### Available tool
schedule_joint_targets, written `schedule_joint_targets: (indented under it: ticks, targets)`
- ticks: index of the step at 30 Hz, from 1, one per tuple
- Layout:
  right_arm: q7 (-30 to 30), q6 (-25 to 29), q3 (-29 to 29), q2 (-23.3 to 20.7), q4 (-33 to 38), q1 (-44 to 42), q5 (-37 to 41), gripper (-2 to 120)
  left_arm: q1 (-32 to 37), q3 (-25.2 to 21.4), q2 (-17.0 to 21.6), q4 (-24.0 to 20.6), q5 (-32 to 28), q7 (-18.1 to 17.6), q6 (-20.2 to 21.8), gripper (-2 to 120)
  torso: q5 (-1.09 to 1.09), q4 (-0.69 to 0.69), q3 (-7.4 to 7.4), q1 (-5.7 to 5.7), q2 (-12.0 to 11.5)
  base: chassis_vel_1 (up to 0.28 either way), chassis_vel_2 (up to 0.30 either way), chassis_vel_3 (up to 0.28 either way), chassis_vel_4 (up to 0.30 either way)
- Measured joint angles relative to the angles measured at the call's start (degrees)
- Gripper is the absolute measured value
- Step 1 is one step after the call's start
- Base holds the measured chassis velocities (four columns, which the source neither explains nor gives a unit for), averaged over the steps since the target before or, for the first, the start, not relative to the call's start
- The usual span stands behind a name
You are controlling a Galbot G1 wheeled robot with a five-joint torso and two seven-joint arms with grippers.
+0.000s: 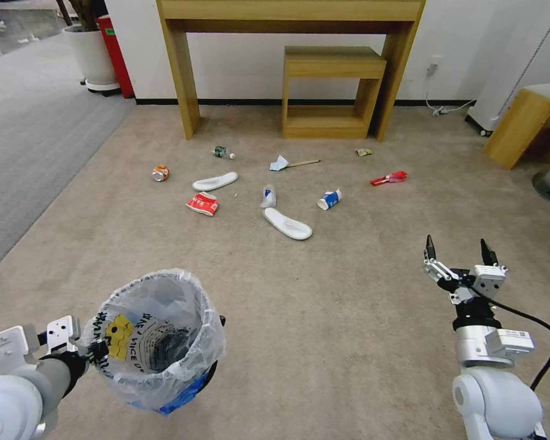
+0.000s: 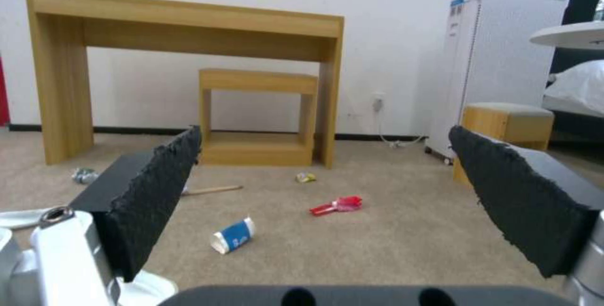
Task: Pick up the trash bin and place the garbage on the floor into it.
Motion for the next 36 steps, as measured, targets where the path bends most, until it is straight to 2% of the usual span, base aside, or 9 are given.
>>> schedule_joint_targets:
  ticks: [20,36]
  targets:
    - [-0.72,-0.8,0.23,-0.02,0.45,-0.13,-0.77,100,-0.13,0.79,-0.84,0.19,2.23,1.0,-0.01,1,0.0,0.0,0.0,0.0,0.0,-0.002,0.004,0.003,-0.001]
    - [-0.84,-0.72,0.05,-0.02,0.23,-0.01,-0.59,100,-0.02,0.73,-1.44,0.15,2.71,1.18,-0.01,1,0.0,0.0,0.0,0.0,0.0,-0.096,0.083,0.088,-0.094]
